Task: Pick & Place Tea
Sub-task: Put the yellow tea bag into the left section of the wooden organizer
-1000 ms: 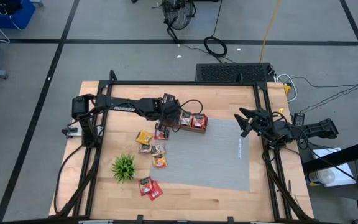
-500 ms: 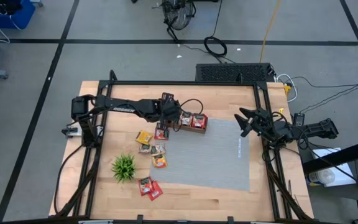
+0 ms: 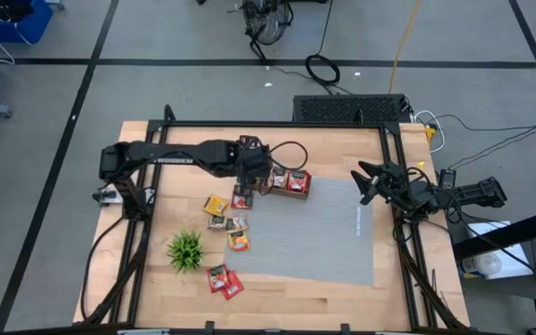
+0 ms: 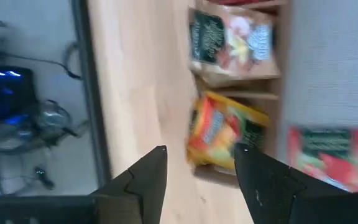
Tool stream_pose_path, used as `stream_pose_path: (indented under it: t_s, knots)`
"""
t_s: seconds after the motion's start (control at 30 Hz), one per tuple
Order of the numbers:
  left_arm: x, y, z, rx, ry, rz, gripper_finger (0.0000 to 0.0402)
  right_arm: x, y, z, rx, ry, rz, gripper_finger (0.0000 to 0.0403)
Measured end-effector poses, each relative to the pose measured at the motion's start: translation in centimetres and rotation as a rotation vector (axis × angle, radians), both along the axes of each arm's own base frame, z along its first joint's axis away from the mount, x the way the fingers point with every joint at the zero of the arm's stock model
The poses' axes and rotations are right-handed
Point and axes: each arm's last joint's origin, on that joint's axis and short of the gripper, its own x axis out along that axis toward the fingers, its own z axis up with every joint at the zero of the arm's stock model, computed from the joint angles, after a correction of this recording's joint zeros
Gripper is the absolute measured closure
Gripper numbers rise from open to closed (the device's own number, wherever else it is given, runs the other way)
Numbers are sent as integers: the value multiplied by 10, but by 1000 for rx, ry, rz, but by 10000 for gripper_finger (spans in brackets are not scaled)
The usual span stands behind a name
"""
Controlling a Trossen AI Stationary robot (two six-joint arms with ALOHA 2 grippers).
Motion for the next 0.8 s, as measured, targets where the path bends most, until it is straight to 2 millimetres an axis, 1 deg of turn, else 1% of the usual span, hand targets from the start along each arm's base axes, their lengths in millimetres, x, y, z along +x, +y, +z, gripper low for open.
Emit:
stream_pose_path:
  t_s: [0.13, 0.43, 0.57, 0.8]
  knots:
    - [-4, -8, 23, -89, -8, 31, 215, 0, 0, 0, 0, 0, 0, 161]
    - [-15, -33, 60, -269, -20, 96, 215, 0, 0, 0, 0, 0, 0, 161]
    - [-21, -48, 71, -325, -32, 108, 215, 0, 0, 0, 0, 0, 0, 161]
    - [-27, -73, 81, -432, -32, 111, 215, 0, 0, 0, 0, 0, 0, 161]
